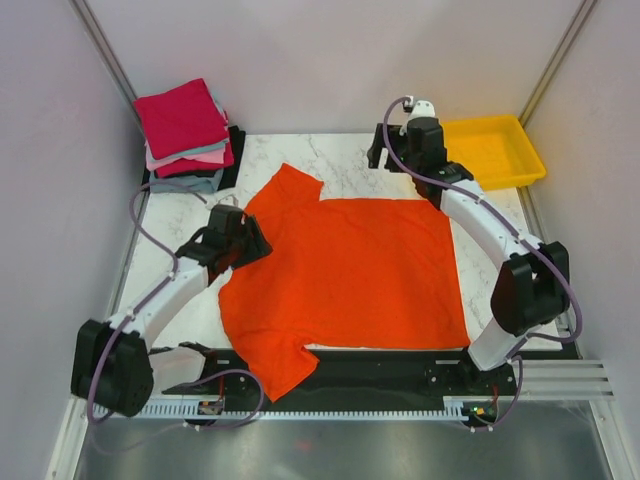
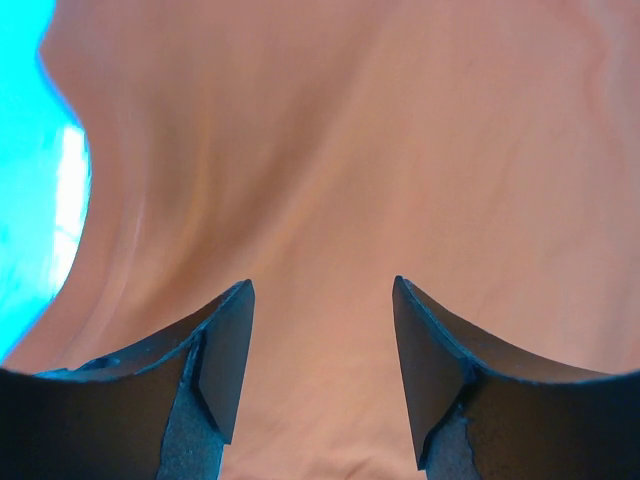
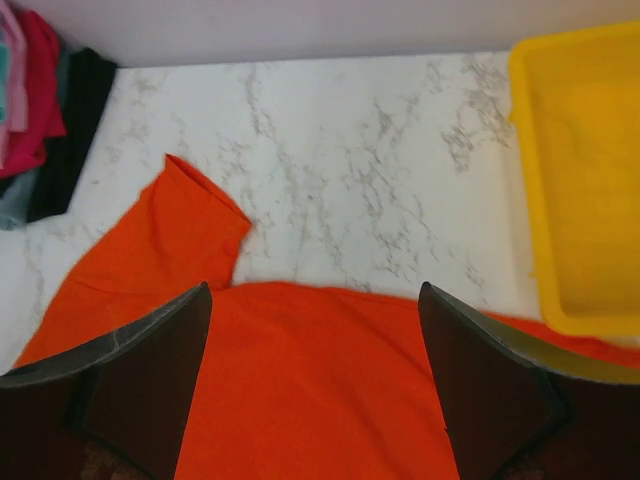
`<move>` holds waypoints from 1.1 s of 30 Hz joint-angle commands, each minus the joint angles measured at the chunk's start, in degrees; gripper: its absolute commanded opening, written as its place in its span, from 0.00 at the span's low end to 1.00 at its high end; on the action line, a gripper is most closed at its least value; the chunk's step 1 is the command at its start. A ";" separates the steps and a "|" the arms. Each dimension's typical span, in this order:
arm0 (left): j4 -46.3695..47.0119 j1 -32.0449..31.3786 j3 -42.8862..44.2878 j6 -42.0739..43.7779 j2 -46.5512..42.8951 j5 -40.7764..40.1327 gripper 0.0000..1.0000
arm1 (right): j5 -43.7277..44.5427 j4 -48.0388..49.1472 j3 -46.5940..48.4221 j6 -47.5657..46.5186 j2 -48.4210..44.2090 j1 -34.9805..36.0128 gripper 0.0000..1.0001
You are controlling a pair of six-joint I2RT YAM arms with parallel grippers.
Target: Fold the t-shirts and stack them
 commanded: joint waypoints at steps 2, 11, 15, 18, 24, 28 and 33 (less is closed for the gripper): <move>7.24 1.03 9.15 3.74 12.32 -1.97 0.65 | 5.19 -11.09 -7.87 -0.64 4.67 -1.74 0.92; 10.33 4.90 24.71 5.06 37.29 -0.66 0.64 | 6.52 -14.01 -2.87 0.76 16.44 -5.87 0.91; 8.40 6.57 32.96 5.32 46.34 0.74 0.64 | 6.34 -16.03 4.06 0.59 23.56 -6.05 0.90; 6.38 7.62 37.97 5.23 52.33 1.27 0.64 | 5.82 -17.00 7.50 0.85 28.13 -6.05 0.90; 4.09 10.70 48.41 6.02 59.87 1.89 0.66 | 4.41 -18.23 16.11 1.47 36.57 -6.14 0.91; -3.37 12.54 59.86 7.25 66.56 4.26 0.66 | 2.13 -19.37 24.89 0.68 42.28 -6.23 0.91; -3.56 12.63 62.95 8.31 63.69 6.72 0.69 | 0.89 -24.02 35.45 -0.73 43.97 -6.23 0.91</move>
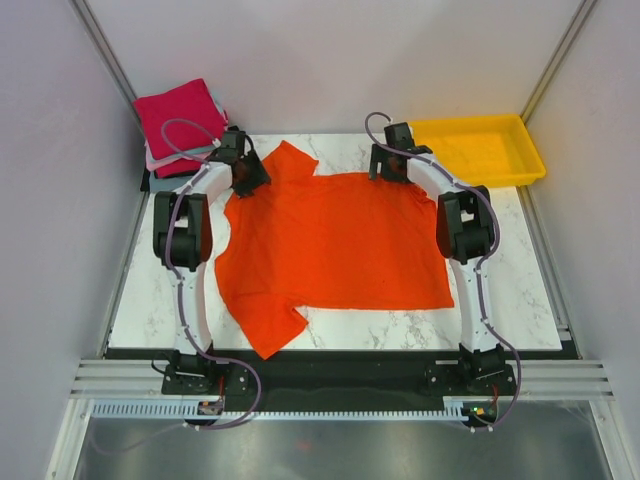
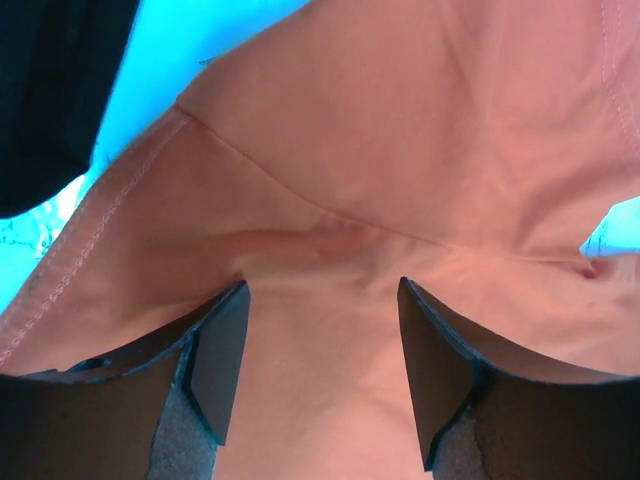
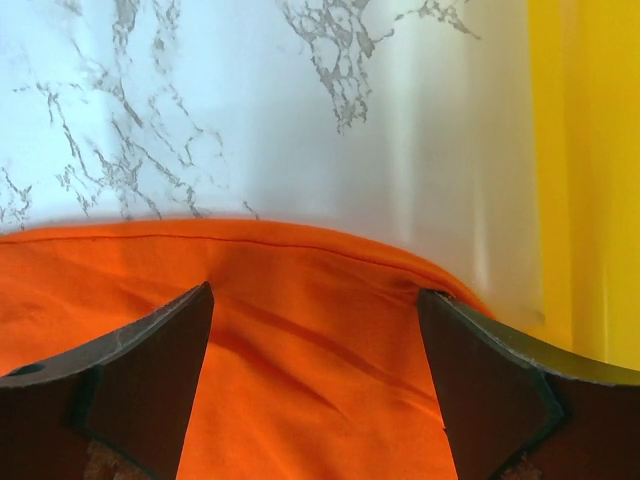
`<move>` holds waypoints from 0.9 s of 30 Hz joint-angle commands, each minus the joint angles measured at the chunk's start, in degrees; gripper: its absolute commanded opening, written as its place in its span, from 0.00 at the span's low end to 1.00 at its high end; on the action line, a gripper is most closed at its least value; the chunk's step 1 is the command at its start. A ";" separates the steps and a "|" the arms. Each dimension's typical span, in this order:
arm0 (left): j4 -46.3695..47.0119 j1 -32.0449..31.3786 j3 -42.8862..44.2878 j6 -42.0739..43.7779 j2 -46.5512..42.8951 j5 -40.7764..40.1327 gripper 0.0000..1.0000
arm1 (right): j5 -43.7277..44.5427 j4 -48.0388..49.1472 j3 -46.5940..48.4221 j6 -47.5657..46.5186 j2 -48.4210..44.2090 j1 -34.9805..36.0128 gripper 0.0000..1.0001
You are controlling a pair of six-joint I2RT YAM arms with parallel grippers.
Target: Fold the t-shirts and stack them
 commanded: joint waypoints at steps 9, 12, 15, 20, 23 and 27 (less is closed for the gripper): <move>-7.62 -0.29 -13.46 5.40 -32.93 2.24 0.80 | -7.50 -8.94 -3.47 -0.64 -16.40 0.00 0.95; -8.32 -2.12 -27.72 4.43 -48.22 1.02 0.80 | -7.33 -9.38 -10.84 -0.64 -25.53 0.00 0.96; -10.25 -6.68 -41.44 0.57 -62.70 -0.65 0.79 | -5.58 -9.03 -21.82 0.76 -35.89 0.09 0.96; -14.74 -16.97 -58.94 -11.37 -77.25 -6.27 0.76 | -4.87 -3.07 -47.13 6.20 -56.45 0.27 0.95; -16.59 -25.39 -66.59 -20.42 -80.78 -8.48 0.71 | -6.44 0.54 -59.44 10.86 -65.70 0.53 0.95; -18.35 -36.55 -73.19 -32.38 -81.75 -13.66 0.68 | -10.12 1.87 -67.11 12.54 -70.66 0.96 0.95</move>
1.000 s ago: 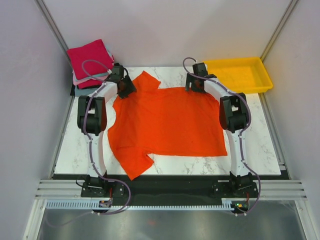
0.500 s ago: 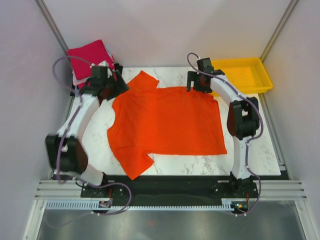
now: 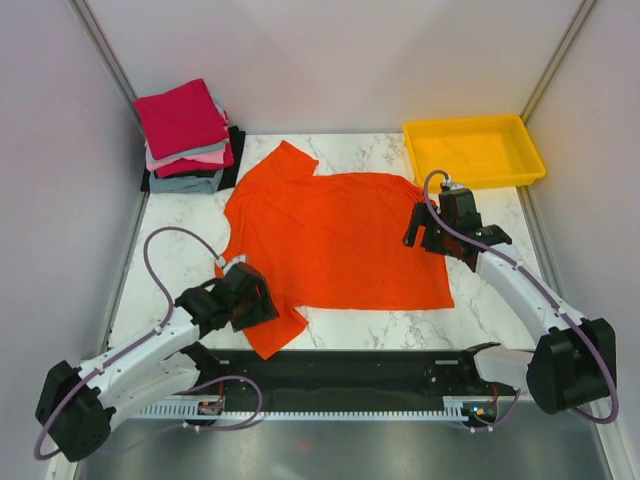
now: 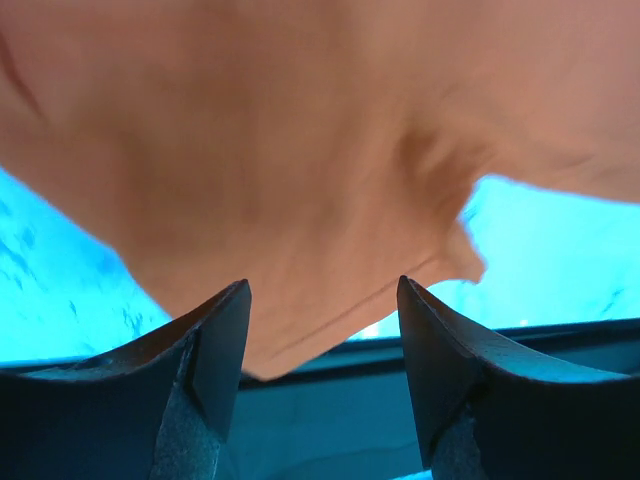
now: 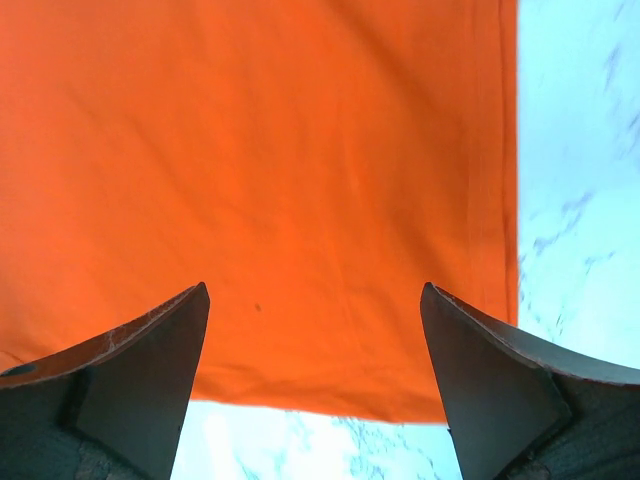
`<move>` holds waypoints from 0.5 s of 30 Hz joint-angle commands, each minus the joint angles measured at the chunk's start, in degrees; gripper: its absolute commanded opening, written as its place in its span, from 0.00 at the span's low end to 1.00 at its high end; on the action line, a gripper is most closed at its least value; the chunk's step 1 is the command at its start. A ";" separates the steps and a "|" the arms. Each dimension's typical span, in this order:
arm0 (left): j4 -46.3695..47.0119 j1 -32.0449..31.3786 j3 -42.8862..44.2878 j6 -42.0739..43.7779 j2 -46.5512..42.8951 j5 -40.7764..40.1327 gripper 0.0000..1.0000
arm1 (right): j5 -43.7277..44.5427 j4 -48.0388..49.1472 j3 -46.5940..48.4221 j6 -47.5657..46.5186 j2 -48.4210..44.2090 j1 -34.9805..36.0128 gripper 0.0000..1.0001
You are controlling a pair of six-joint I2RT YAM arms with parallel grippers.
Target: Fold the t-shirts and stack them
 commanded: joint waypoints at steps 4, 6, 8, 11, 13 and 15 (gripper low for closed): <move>-2.63 -14.38 -6.64 -22.10 -3.06 -6.06 0.68 | -3.72 2.89 -4.44 1.81 -2.85 0.73 0.95; -3.60 -16.40 -6.91 -24.58 -4.56 -6.93 0.68 | -3.80 2.45 -4.26 1.36 -2.67 0.64 0.95; -6.77 -18.97 -4.89 -26.09 -3.25 -6.94 0.69 | -4.42 2.36 -3.82 0.92 -1.97 0.73 0.95; -10.19 -23.71 -2.79 -26.79 -0.97 -7.29 0.71 | -4.07 2.36 -3.74 0.40 -1.18 0.64 0.95; -11.77 -25.65 -0.51 -26.36 2.45 -6.41 0.73 | -3.80 2.36 -3.91 0.22 -0.91 0.64 0.95; -13.35 -27.57 1.43 -26.26 7.44 -6.06 0.75 | -3.80 2.45 -4.09 0.22 -0.65 0.64 0.95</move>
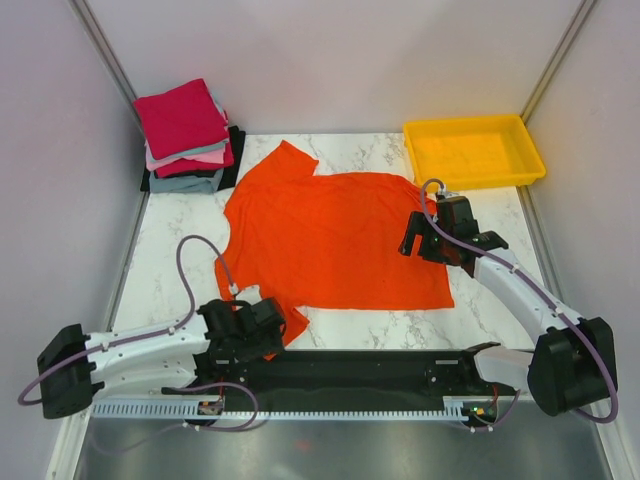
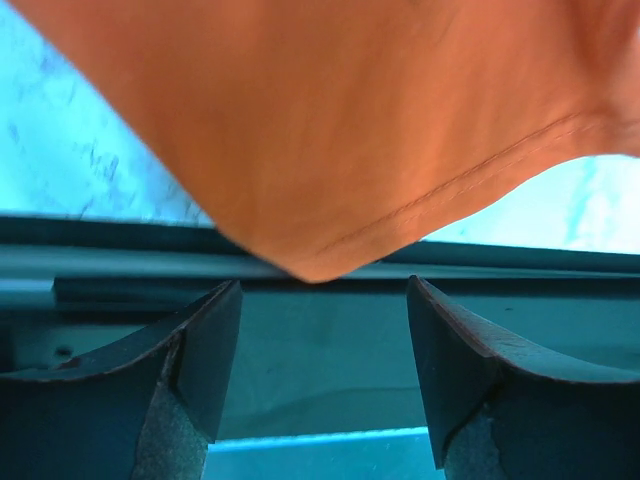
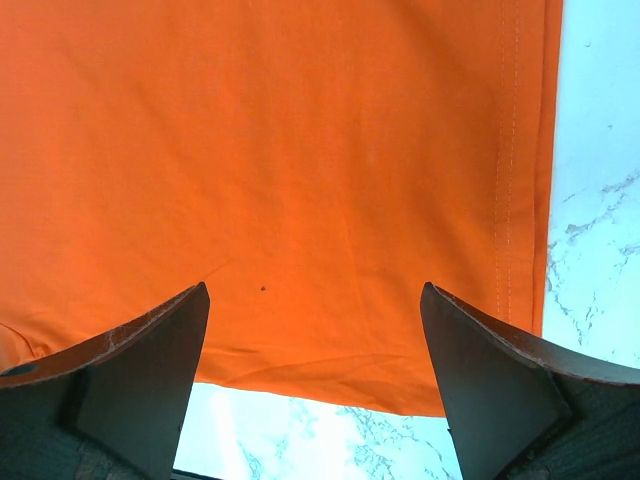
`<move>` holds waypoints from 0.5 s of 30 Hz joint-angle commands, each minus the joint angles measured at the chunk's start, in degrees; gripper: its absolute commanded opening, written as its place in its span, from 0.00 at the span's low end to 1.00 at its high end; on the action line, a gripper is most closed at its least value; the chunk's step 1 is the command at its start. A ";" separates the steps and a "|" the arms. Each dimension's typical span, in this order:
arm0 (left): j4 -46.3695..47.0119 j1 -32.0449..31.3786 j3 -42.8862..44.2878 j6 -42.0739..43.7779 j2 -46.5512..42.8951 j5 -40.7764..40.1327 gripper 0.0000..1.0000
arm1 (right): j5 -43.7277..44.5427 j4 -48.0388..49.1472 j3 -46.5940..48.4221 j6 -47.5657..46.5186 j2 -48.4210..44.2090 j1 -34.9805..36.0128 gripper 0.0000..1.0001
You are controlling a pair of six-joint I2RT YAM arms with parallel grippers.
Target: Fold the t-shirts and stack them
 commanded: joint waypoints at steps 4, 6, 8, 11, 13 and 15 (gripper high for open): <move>-5.40 -4.36 5.30 -7.94 8.61 -4.69 0.78 | -0.63 2.04 0.17 -0.66 -0.24 0.14 0.95; -3.90 -4.36 3.63 -9.69 7.21 -6.89 0.77 | -1.16 2.30 0.26 -0.66 -0.15 0.14 0.95; -1.27 -4.36 0.82 -10.49 3.79 -7.07 0.77 | -1.51 2.13 0.61 -1.27 0.11 0.14 0.95; -0.91 -4.45 -0.34 -11.55 2.63 -7.34 0.76 | -0.73 1.60 0.79 -1.97 -0.06 0.14 0.95; -1.08 -4.45 -0.16 -12.16 2.90 -9.26 0.75 | -0.72 1.86 0.52 -1.80 -0.15 0.14 0.95; -1.17 -4.36 0.19 -12.69 3.86 -10.23 0.72 | -0.81 2.13 0.09 -1.10 -0.15 0.14 0.95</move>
